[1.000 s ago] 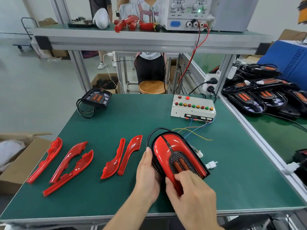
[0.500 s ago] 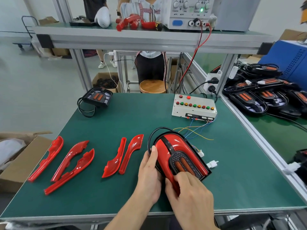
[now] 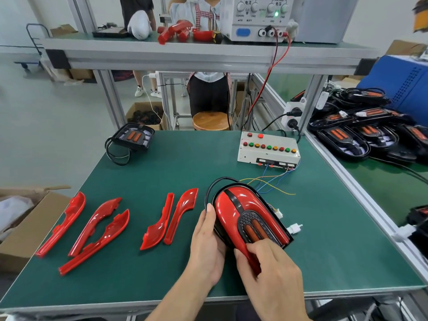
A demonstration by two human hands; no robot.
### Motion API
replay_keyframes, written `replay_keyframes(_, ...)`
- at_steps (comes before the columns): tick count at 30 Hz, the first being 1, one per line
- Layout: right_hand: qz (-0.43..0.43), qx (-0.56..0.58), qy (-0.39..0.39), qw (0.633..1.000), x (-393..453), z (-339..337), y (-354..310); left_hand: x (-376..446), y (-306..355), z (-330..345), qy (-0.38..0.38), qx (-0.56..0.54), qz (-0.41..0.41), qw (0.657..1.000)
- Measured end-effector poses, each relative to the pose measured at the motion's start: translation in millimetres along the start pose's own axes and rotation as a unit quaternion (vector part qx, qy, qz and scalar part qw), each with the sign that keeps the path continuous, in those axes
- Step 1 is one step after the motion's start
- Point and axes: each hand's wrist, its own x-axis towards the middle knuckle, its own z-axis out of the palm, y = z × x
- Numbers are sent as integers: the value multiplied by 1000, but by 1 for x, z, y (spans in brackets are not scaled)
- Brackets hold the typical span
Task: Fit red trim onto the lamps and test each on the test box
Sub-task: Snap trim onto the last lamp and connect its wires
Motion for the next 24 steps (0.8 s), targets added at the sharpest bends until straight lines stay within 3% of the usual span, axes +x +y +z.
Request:
replay_keyframes(14, -37, -47, -2, 998, -3, 6, 5, 1, -2, -3, 3, -29, 5, 1000)
replay_keyframes(24, -47, -110, -7, 993, -3, 5, -2, -5, 2, 0, -18, 49, 30, 998)
